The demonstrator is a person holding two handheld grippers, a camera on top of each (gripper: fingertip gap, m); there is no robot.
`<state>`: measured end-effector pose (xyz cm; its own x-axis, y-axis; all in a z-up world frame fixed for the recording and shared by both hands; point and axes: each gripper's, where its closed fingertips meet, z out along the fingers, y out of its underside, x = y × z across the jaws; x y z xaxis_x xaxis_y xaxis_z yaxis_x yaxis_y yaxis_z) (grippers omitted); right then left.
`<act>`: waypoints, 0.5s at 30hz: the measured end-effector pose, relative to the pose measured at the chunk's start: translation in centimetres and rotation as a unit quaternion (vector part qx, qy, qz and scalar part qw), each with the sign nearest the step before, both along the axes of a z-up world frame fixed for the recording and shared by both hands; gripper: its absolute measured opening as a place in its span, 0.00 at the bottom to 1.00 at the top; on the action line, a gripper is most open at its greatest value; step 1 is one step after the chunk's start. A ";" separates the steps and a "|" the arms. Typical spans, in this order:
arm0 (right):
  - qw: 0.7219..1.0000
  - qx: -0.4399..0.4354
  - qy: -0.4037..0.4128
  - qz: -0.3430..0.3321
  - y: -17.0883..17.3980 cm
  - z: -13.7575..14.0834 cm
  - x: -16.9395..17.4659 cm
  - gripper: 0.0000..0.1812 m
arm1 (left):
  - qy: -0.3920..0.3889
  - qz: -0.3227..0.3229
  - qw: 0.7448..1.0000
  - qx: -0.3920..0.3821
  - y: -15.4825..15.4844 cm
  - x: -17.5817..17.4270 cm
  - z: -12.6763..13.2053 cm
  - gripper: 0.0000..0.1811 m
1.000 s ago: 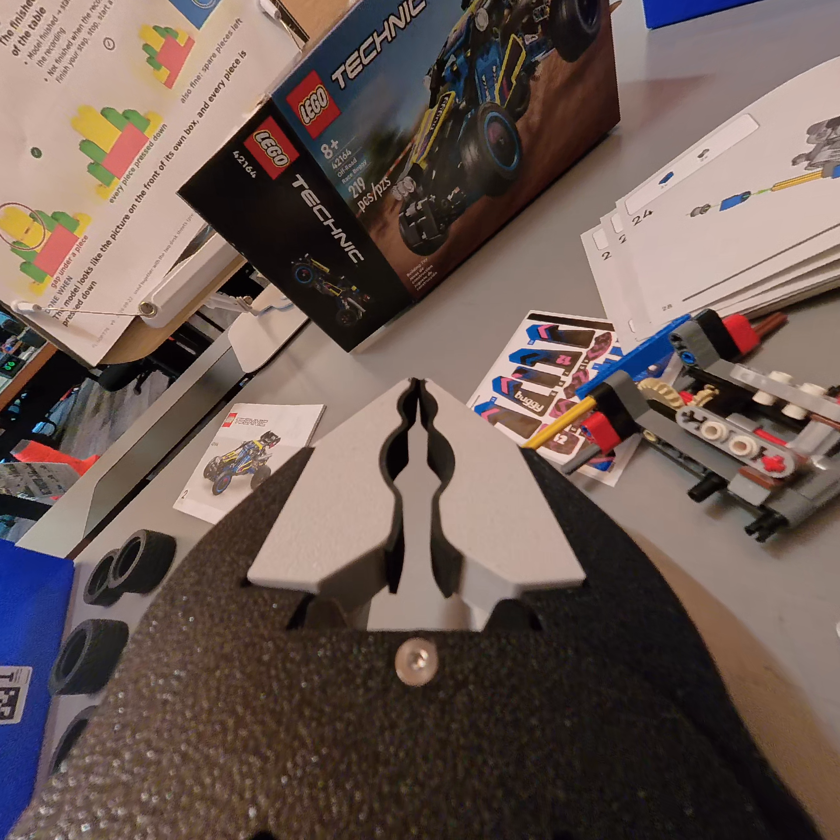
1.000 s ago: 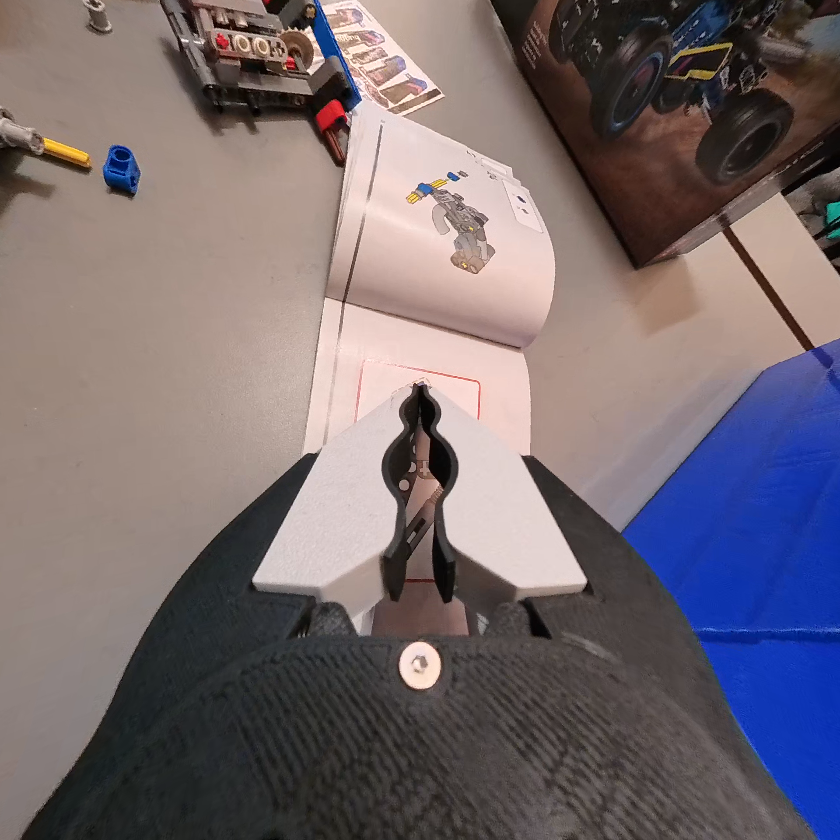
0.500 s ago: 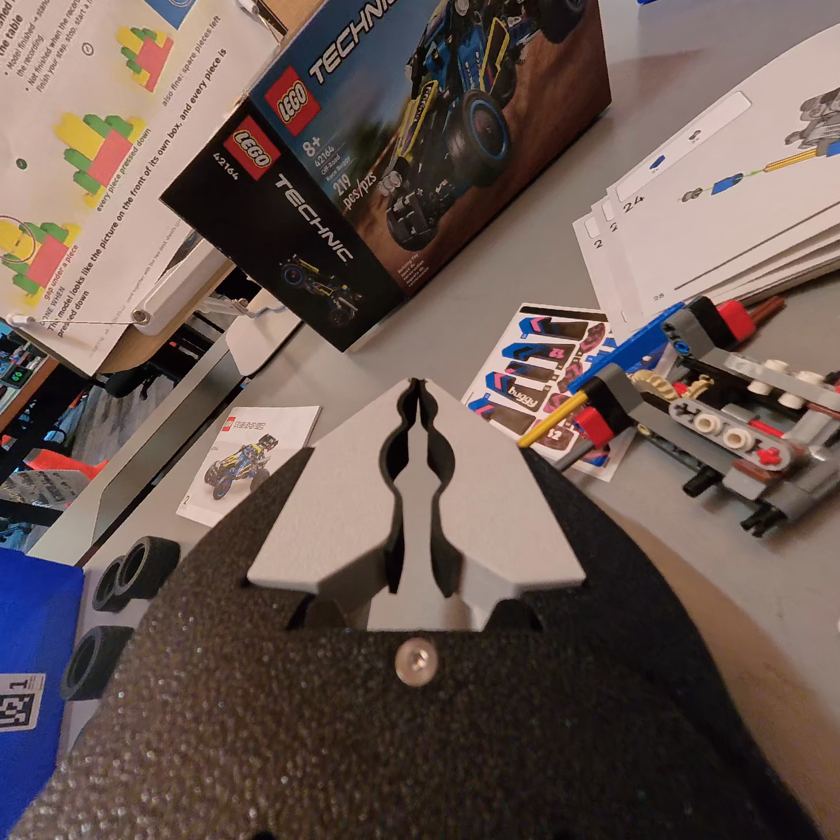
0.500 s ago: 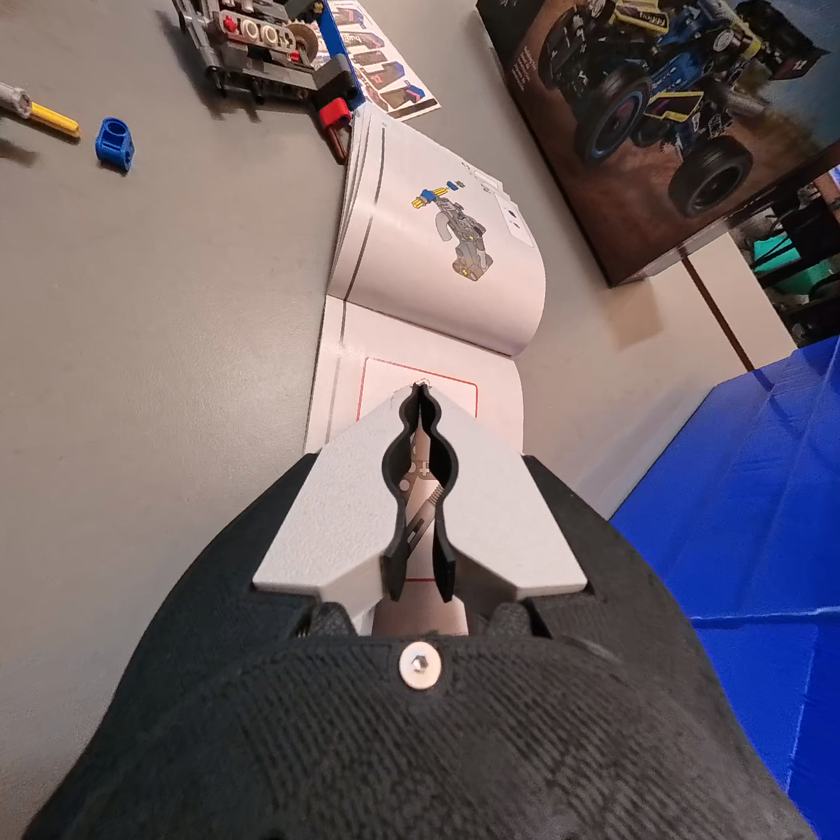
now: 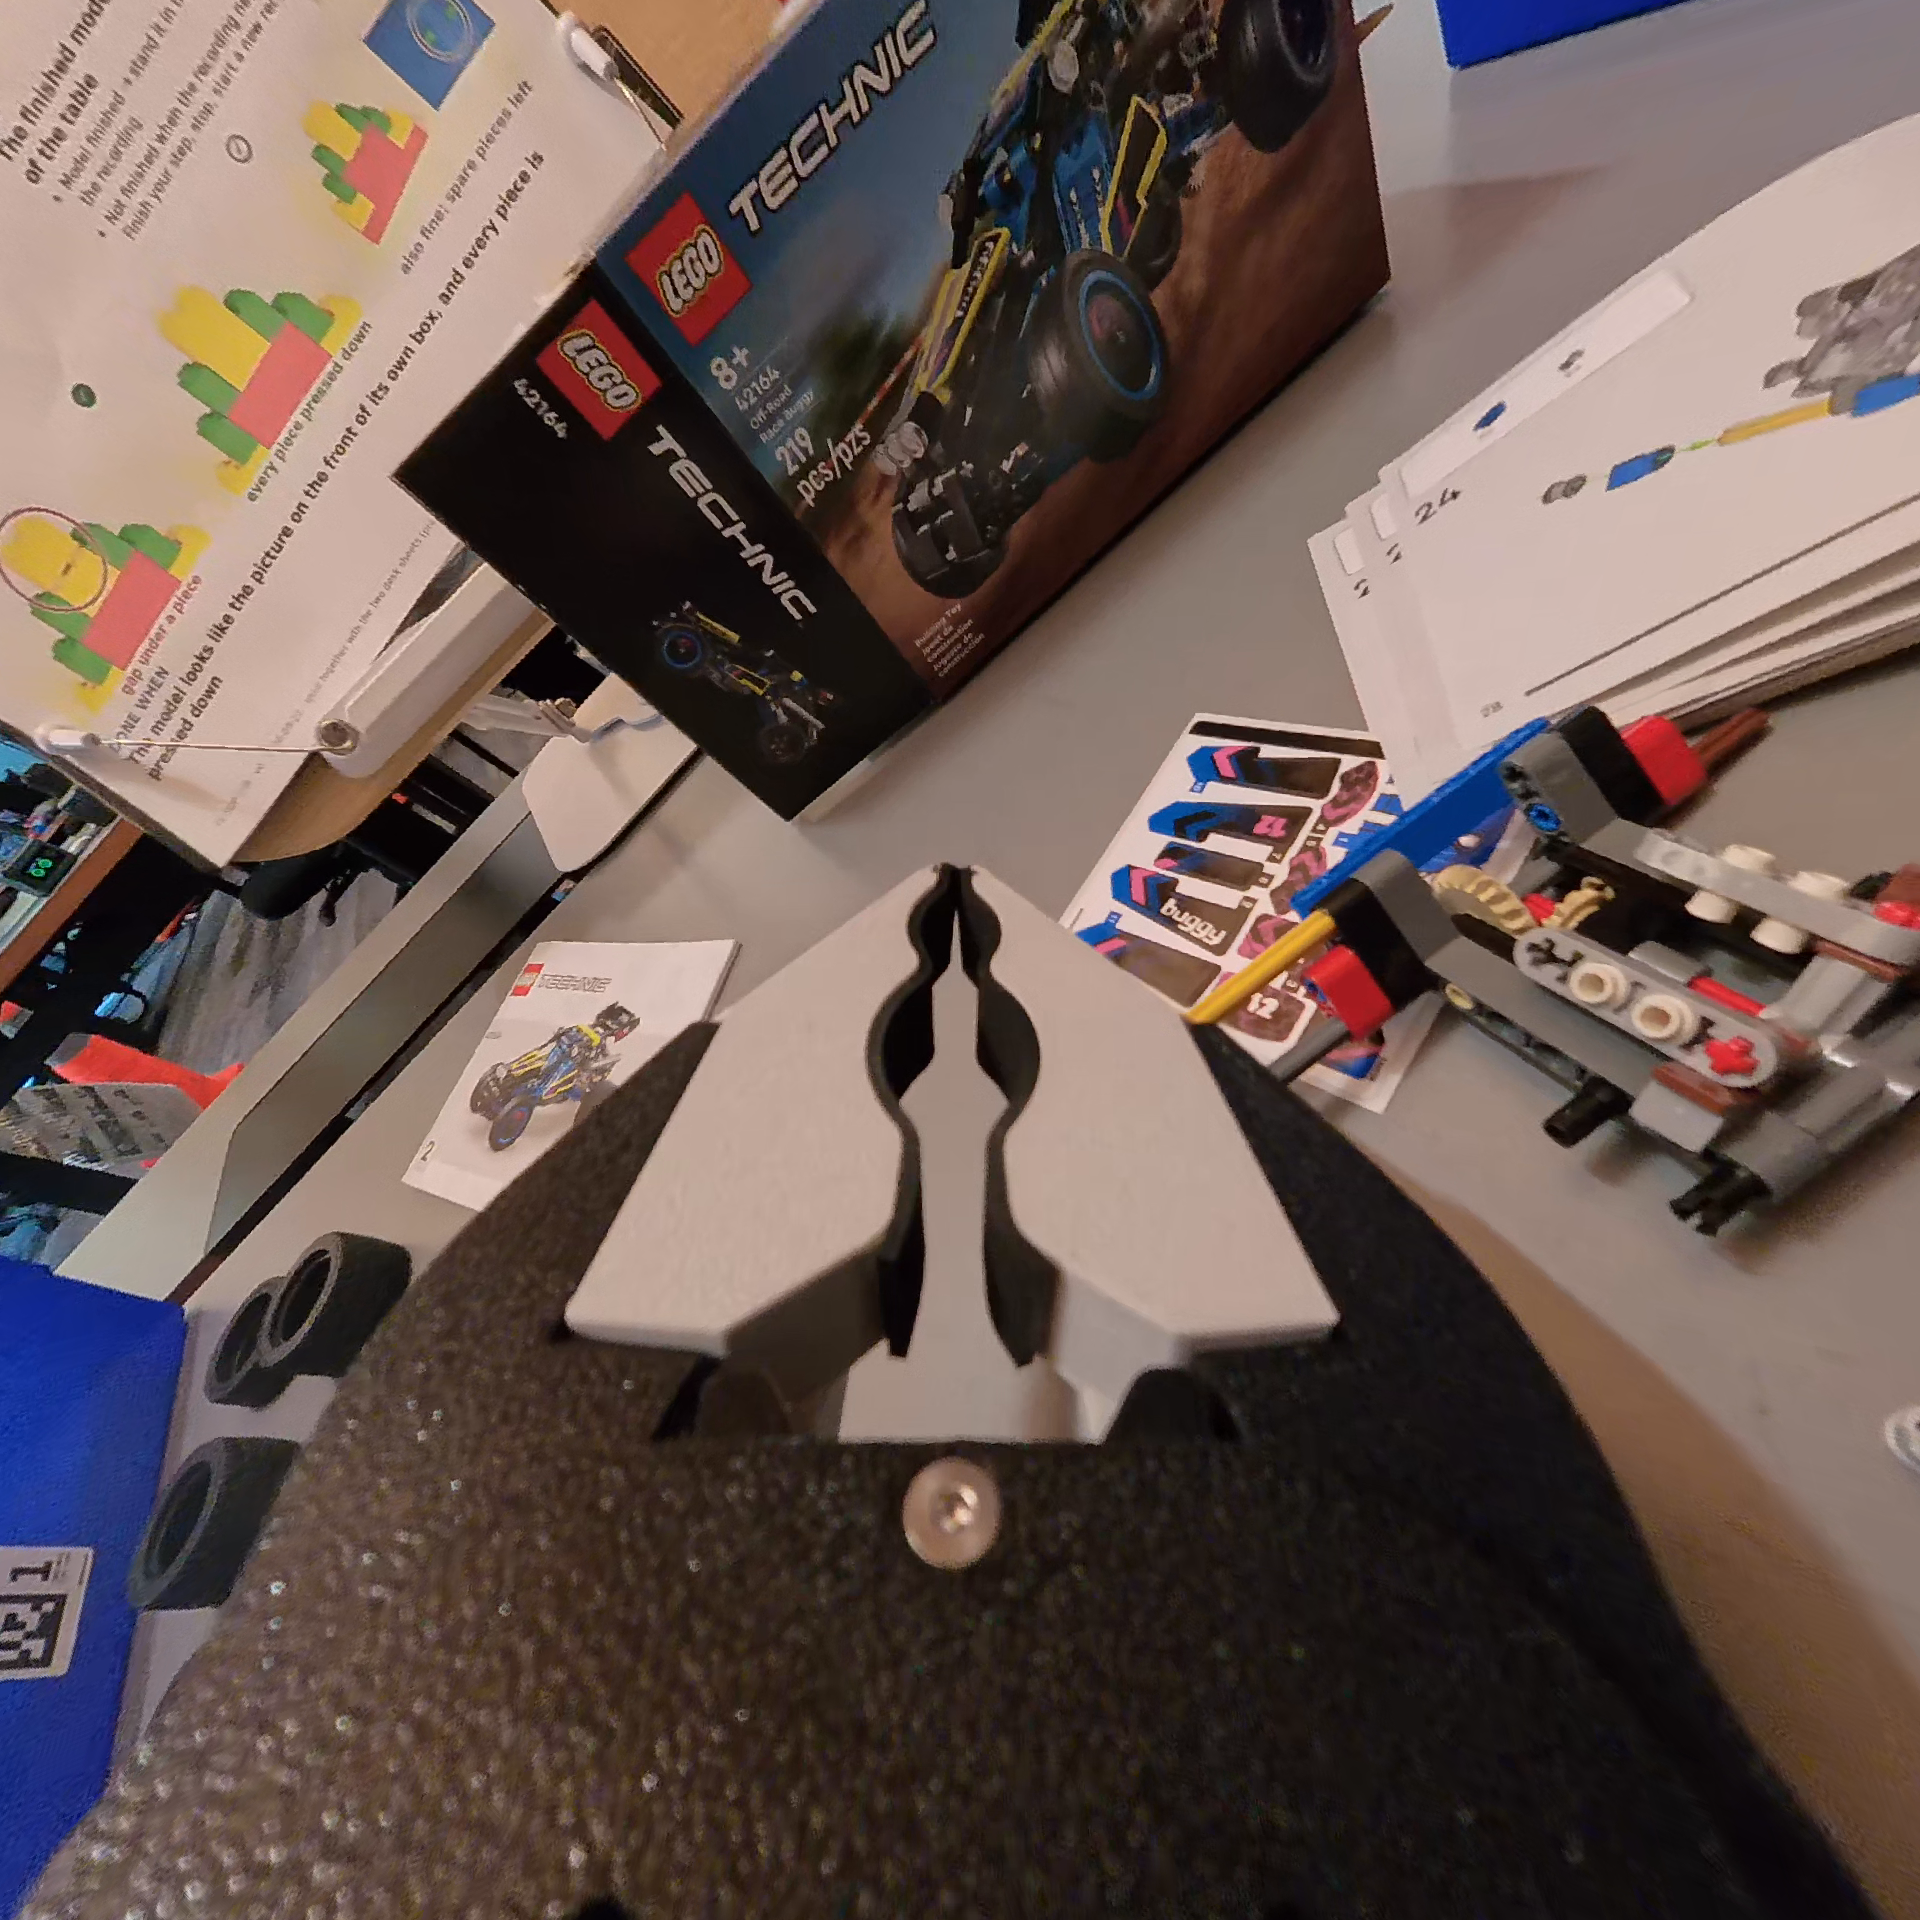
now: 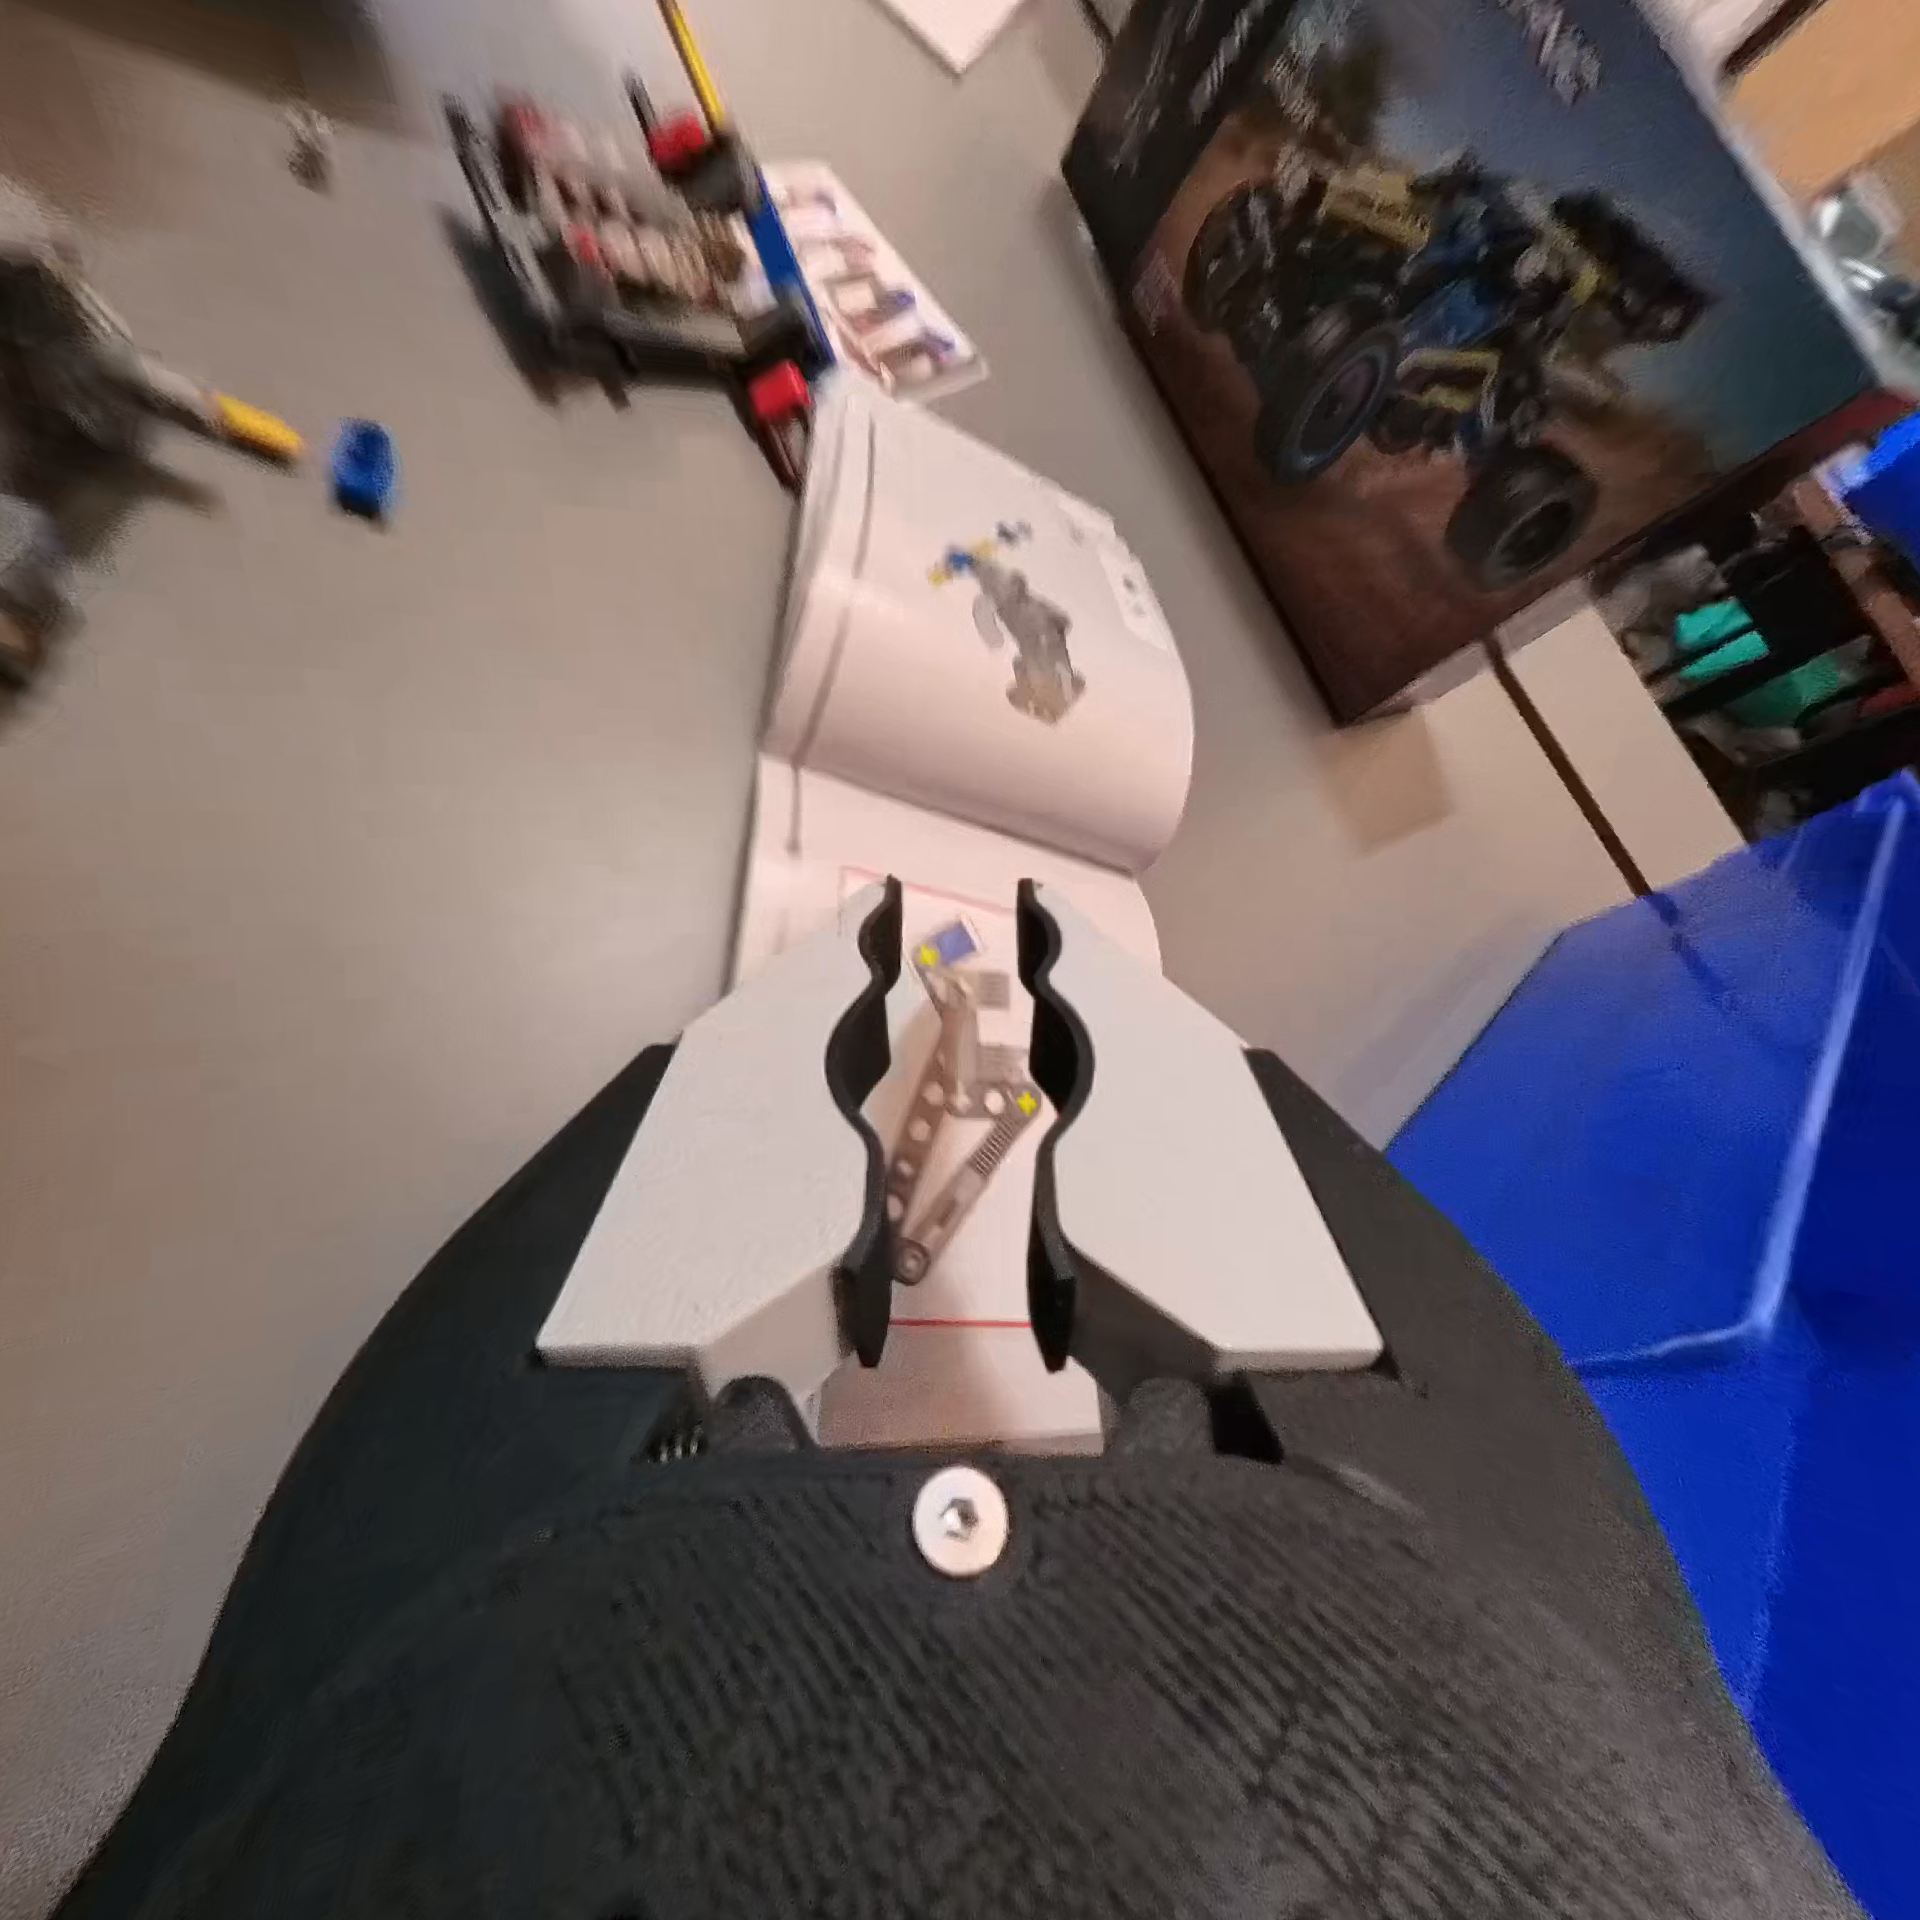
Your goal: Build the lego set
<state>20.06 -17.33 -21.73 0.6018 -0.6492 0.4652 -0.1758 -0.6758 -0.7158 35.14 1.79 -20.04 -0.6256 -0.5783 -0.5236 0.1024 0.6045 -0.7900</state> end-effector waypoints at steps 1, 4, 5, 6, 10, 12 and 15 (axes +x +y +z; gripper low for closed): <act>1.000 0.024 0.011 0.017 1.2 0.9 -0.5 0.10 | -0.003 -0.001 1.000 -0.001 -0.1 -0.1 0.2 0.00; 0.988 0.104 0.072 0.094 6.3 2.3 -2.5 0.04 | -0.024 -0.004 1.000 0.007 -0.3 -0.4 0.9 0.00; 0.983 0.112 0.086 0.114 7.5 2.1 -2.9 0.04 | -0.032 -0.004 0.999 0.012 -0.3 -0.4 1.1 0.00; 0.980 0.110 0.103 0.128 8.4 1.5 -3.2 0.04 | -0.039 -0.006 0.999 0.016 -0.4 -0.5 1.3 0.00; 0.971 0.087 0.177 0.134 9.5 -1.5 -3.4 0.08 | -0.054 -0.020 0.998 0.028 -1.1 -1.3 1.8 0.00; 0.966 0.099 0.190 0.144 10.4 -1.8 -3.3 0.07 | -0.068 -0.024 0.997 0.037 -1.3 -1.6 2.1 0.00; 0.961 0.104 0.205 0.152 11.3 -2.2 -3.2 0.08 | -0.080 -0.026 0.995 0.048 -1.5 -1.8 2.3 0.00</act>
<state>16.82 -6.05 -23.88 0.8830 -0.4686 0.0269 -0.2900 -0.5897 -0.7538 33.35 0.26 -17.76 -0.5578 -0.4895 -0.6703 0.2547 0.6677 -0.6995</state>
